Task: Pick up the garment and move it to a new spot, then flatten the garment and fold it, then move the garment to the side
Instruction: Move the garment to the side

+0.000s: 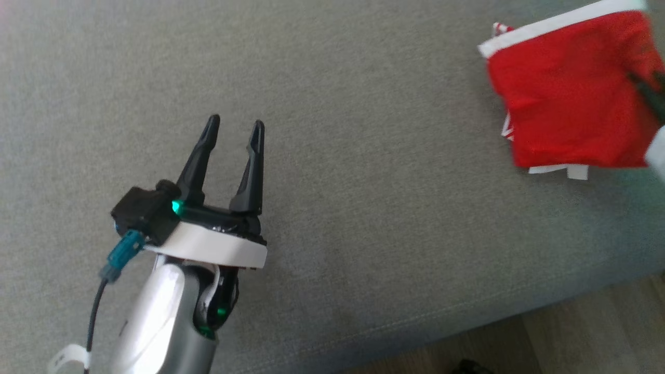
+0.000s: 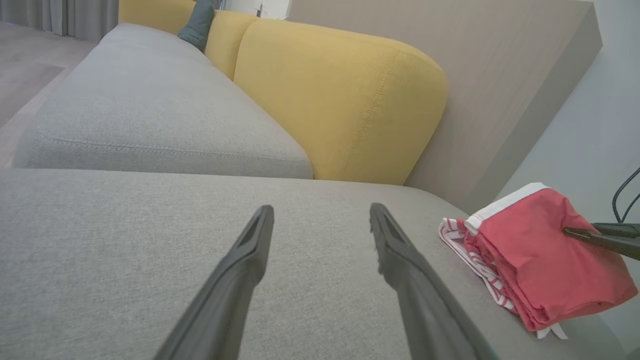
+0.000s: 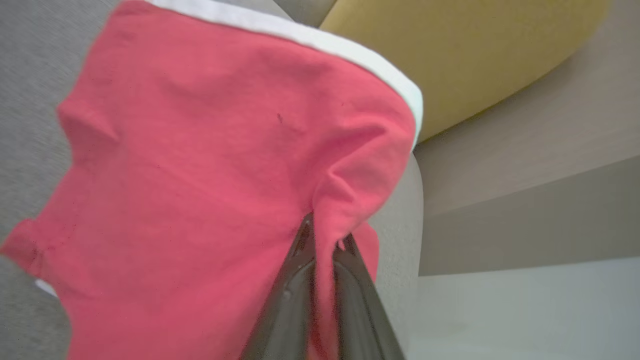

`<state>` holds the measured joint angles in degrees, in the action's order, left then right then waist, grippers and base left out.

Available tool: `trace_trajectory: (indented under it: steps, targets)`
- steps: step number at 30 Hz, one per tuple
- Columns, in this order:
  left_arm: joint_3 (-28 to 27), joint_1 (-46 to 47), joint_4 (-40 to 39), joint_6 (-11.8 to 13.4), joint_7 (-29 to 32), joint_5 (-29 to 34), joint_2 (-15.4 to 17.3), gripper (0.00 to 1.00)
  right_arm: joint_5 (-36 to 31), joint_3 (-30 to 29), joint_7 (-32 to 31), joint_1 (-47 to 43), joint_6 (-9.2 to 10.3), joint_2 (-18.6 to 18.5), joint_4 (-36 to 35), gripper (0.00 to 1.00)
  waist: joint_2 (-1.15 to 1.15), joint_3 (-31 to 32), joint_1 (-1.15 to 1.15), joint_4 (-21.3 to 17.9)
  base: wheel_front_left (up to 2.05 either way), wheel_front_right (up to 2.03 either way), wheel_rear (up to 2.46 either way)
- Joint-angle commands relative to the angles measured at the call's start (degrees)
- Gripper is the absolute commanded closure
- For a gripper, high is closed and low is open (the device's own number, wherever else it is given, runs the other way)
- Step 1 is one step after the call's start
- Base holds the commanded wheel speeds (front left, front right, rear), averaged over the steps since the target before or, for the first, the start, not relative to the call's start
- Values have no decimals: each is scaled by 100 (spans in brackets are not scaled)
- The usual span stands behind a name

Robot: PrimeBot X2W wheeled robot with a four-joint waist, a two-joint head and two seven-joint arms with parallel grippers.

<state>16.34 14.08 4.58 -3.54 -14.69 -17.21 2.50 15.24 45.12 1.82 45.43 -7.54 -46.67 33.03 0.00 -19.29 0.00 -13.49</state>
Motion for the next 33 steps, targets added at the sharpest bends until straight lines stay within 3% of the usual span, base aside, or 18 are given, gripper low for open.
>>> trace_trajectory:
  steps: [1, 21, 23, 24, 25, 33]
  targets:
    - [-142, 232, -161, -37, -30, 80, 38, 0, -7, -161, -126, 30, 5, -286, 16, 100, 0, -165, 0, 73, 0, 0, 0]
    - [-291, 381, -75, -135, -31, 154, 38, 0, -359, -1636, -996, -178, 5, 70, 393, 100, 0, -422, 0, 155, 0, 0, 0]
    - [-300, 385, -63, -137, -31, 148, 38, 0, -405, -1746, -965, -216, 5, 127, 361, 44, 0, -418, 0, 152, 0, 0, 0]
    - [-307, 384, -57, -137, -31, 145, 38, 0, -437, -1792, -960, -239, 5, 150, 341, 7, 0, -410, 0, 150, 0, 0, 0]
    - [-314, 382, -52, -137, -31, 142, 38, 0, -445, -1876, -978, -258, 5, 179, 344, 0, 0, -403, 0, 146, 0, 0, 0]
    - [-331, 354, -14, -137, -31, 84, 38, 0, -736, -2214, -961, -356, 5, 398, 102, 0, 0, -219, 0, 153, 0, 0, 0]
